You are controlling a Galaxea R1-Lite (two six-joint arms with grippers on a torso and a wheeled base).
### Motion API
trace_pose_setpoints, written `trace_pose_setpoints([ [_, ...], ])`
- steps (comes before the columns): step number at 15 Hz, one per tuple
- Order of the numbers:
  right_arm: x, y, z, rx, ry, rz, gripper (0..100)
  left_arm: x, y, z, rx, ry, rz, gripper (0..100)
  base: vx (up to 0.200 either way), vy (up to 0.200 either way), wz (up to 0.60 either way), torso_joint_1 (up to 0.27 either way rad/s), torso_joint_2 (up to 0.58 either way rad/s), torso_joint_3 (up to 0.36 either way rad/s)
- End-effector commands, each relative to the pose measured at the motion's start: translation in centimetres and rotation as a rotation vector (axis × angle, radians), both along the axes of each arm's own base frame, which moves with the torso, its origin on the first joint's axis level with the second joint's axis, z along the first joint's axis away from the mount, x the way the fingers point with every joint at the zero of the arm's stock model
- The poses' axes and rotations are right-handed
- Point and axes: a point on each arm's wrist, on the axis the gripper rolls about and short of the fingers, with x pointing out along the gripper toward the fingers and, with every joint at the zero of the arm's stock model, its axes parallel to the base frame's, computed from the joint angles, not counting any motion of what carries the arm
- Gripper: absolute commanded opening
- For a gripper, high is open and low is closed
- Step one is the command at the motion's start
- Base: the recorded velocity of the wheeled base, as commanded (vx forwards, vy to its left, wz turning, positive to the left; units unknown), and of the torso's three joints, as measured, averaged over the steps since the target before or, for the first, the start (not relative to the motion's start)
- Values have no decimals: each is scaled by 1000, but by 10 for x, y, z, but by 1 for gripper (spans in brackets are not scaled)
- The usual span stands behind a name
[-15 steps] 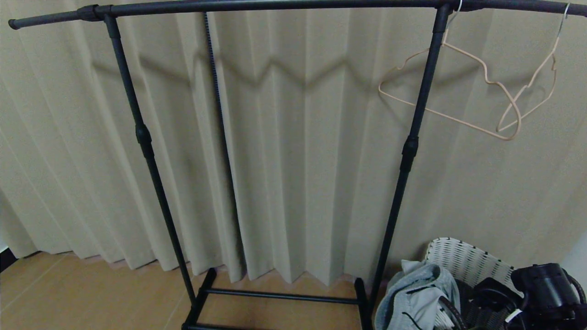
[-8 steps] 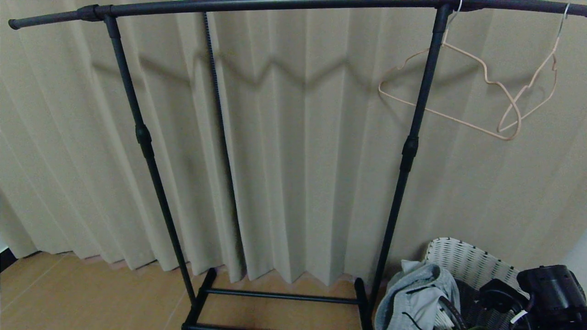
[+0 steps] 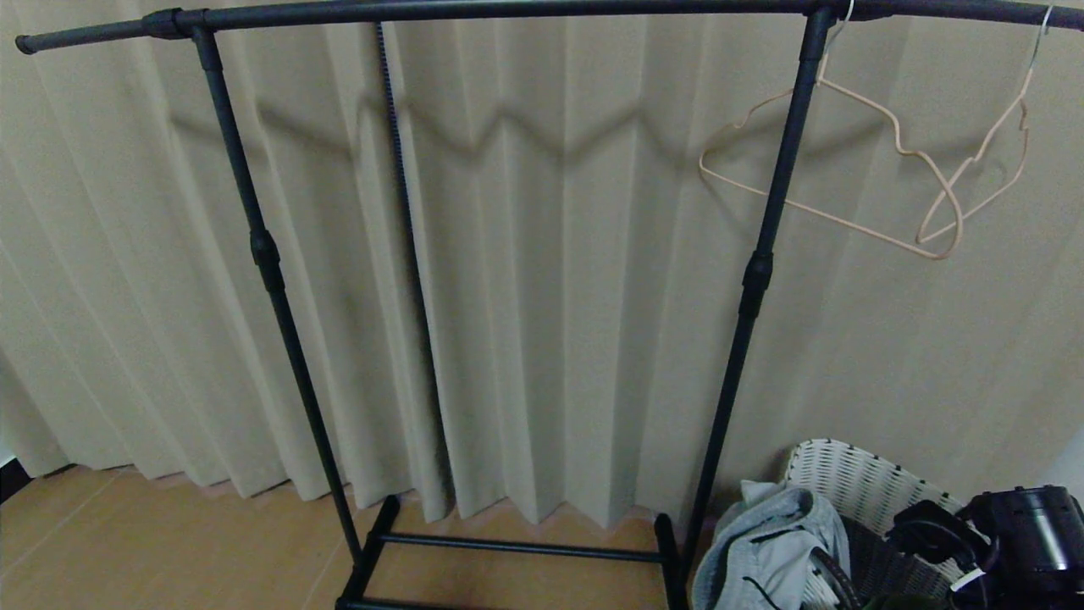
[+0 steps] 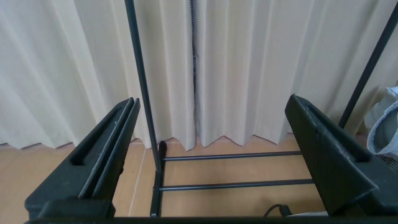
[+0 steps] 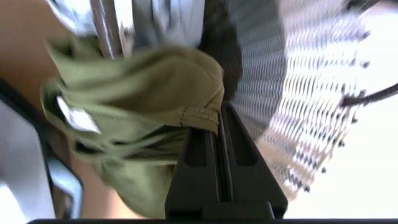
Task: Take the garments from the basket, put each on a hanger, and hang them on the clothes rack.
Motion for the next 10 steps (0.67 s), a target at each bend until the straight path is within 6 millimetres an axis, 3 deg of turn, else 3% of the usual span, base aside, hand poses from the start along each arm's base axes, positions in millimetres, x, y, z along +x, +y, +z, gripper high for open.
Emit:
trace_pose_setpoints([
  [1, -16, 1, 17, 46, -159, 3, 0, 0, 0, 0, 0, 0, -1, 100, 0, 0, 0, 0, 0, 0],
  [2, -22, 3, 36, 106, -336, 39, 0, 0, 0, 0, 13, -1, -2, 100, 0, 0, 0, 0, 0, 0],
  [3, -23, 3, 39, 113, -357, 42, 0, 0, 0, 0, 16, -1, -2, 100, 0, 0, 0, 0, 0, 0],
  [4, -29, 4, 79, 180, -618, 76, 0, 0, 0, 0, 43, -4, 0, 100, 0, 0, 0, 0, 0, 0],
  [7, -41, 4, 125, 185, -824, 87, 0, 0, 0, 0, 42, -4, -2, 100, 0, 0, 0, 0, 0, 0],
  [10, -63, 5, 139, 197, -858, 81, 0, 0, 0, 0, 37, -4, 0, 100, 0, 0, 0, 0, 0, 0],
])
